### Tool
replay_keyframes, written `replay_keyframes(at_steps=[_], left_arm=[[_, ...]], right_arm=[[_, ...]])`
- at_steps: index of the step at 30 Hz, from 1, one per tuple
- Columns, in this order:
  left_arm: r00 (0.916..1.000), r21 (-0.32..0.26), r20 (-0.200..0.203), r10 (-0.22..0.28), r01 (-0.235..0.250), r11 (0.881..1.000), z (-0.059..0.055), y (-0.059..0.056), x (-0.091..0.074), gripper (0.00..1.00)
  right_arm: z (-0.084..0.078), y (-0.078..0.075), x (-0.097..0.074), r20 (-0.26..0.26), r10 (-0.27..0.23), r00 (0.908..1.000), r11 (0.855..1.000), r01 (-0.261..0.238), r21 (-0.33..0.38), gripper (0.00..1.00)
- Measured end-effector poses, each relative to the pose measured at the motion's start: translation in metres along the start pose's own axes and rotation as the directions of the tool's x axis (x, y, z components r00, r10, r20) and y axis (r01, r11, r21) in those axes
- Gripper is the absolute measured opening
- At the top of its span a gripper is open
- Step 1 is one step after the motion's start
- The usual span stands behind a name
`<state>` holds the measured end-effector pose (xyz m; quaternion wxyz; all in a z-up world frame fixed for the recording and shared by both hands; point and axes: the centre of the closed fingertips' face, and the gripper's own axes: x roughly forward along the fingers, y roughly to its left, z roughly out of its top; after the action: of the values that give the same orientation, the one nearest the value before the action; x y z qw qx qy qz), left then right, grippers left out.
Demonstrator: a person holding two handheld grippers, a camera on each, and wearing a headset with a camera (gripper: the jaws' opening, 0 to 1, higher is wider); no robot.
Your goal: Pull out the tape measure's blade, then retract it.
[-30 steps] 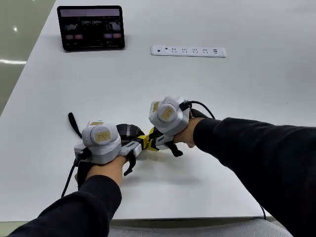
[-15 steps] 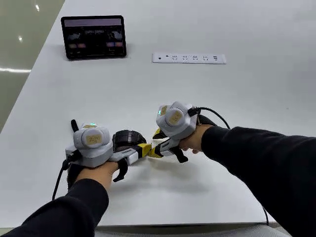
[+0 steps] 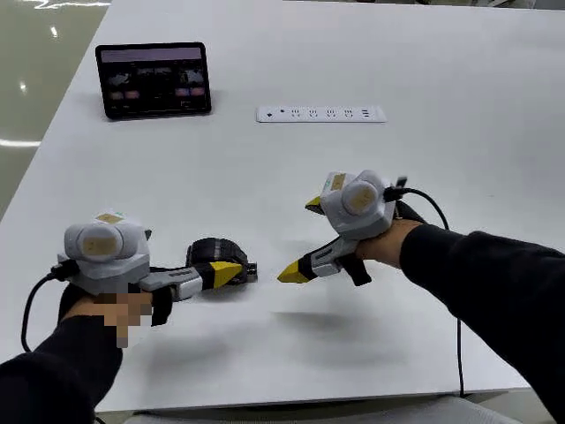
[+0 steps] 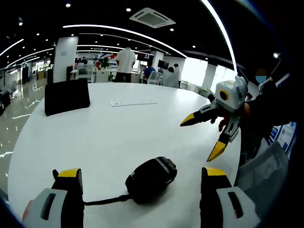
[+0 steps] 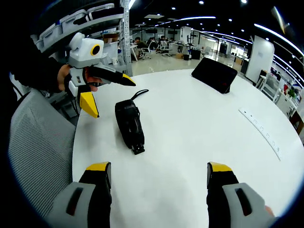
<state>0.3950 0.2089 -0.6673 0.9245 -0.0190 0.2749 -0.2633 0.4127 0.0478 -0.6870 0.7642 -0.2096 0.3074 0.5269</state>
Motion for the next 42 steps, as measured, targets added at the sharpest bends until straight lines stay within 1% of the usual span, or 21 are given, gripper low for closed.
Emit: replay_keyframes(at_steps=[1,2,3,4,5,6,7,10,12,14,15,19,21,22,26,29,34,36,37,38,42], left_arm=[[1.0000,0.013,0.003,0.001,-0.001,1.000,0.001,0.002,-0.003,1.00],[1.0000,0.024,0.003,-0.005,0.005,1.000,0.002,0.005,-0.008,1.00],[1.0000,0.031,0.003,-0.007,0.007,1.000,0.002,0.006,-0.011,1.00],[0.9999,0.062,-0.011,0.004,-0.003,0.998,0.001,0.010,-0.014,1.00],[0.9995,0.115,-0.024,0.019,-0.016,0.993,-0.001,0.014,-0.017,1.00],[0.9994,0.134,-0.031,0.017,-0.013,0.991,-0.004,0.016,-0.021,1.00],[0.9996,0.107,-0.026,0.008,-0.005,0.994,-0.004,0.016,-0.023,1.00],[0.9999,0.078,-0.013,-0.002,0.003,0.997,-0.007,0.023,-0.031,1.00],[1.0000,0.055,-0.002,-0.002,0.002,0.999,-0.007,0.027,-0.037,1.00],[0.9997,0.037,0.022,-0.013,0.012,0.999,-0.005,0.030,-0.043,1.00],[0.9997,0.028,0.020,-0.017,0.016,0.999,-0.006,0.031,-0.046,1.00],[0.9987,0.027,0.023,-0.046,0.046,0.999,-0.007,0.030,-0.057,1.00],[0.9991,0.049,0.019,-0.038,0.037,0.998,-0.009,0.033,-0.063,1.00],[0.9993,0.049,0.004,-0.037,0.037,0.998,-0.012,0.035,-0.066,1.00],[0.9994,0.056,0.013,-0.033,0.033,0.998,-0.011,0.036,-0.080,1.00],[0.9993,0.057,0.013,-0.035,0.035,0.998,-0.013,0.035,-0.090,1.00],[0.9991,0.064,-0.009,-0.042,0.042,0.997,-0.021,0.030,-0.101,1.00],[0.9989,0.063,-0.019,-0.042,0.043,0.997,-0.025,0.029,-0.104,1.00],[0.9992,0.062,-0.021,-0.035,0.036,0.997,-0.025,0.030,-0.106,1.00],[0.9994,0.061,-0.020,-0.030,0.031,0.998,-0.025,0.031,-0.109,1.00],[0.9998,0.062,-0.010,-0.018,0.018,0.998,-0.023,0.034,-0.116,1.00]], right_arm=[[-0.001,-0.004,-0.006,0.015,-0.019,0.9997,1.000,0.020,-0.010,0.83],[-0.001,-0.011,-0.014,0.036,-0.075,0.9966,0.997,0.075,0.001,0.89],[-0.002,-0.014,-0.020,0.052,-0.101,0.9935,0.995,0.101,0.009,0.99],[-0.005,-0.011,-0.027,0.052,-0.093,0.9943,0.995,0.092,0.024,0.99],[-0.006,-0.012,-0.032,0.061,-0.095,0.9936,0.995,0.093,0.027,0.99],[-0.013,-0.011,-0.040,0.054,-0.107,0.9928,0.994,0.104,0.046,1.00],[-0.015,-0.013,-0.045,0.057,-0.122,0.9909,0.992,0.120,0.040,1.00],[-0.032,-0.011,-0.066,0.034,-0.159,0.9867,0.986,0.157,0.059,1.00],[-0.039,-0.009,-0.075,0.029,-0.169,0.9851,0.984,0.167,0.065,1.00],[-0.047,-0.007,-0.087,0.026,-0.184,0.9825,0.981,0.182,0.065,1.00],[-0.052,-0.007,-0.093,0.021,-0.192,0.9811,0.979,0.191,0.071,1.00],[-0.064,-0.004,-0.112,0.020,-0.214,0.9766,0.973,0.212,0.090,1.00],[-0.071,-0.005,-0.121,0.014,-0.230,0.9730,0.969,0.228,0.098,1.00],[-0.075,-0.004,-0.127,0.014,-0.235,0.9719,0.967,0.233,0.103,1.00],[-0.089,-0.004,-0.144,0.007,-0.256,0.9666,0.960,0.254,0.117,1.00],[-0.104,-0.007,-0.155,-0.013,-0.275,0.9615,0.953,0.274,0.128,1.00],[-0.124,-0.012,-0.172,-0.037,-0.301,0.9529,0.940,0.303,0.154,1.00],[-0.129,-0.011,-0.180,-0.039,-0.299,0.9533,0.937,0.301,0.177,1.00],[-0.131,-0.011,-0.183,-0.029,-0.297,0.9543,0.934,0.297,0.197,1.00],[-0.135,-0.012,-0.190,-0.030,-0.308,0.9508,0.929,0.308,0.207,1.00],[-0.146,-0.010,-0.208,-0.041,-0.327,0.9441,0.920,0.328,0.214,1.00]])
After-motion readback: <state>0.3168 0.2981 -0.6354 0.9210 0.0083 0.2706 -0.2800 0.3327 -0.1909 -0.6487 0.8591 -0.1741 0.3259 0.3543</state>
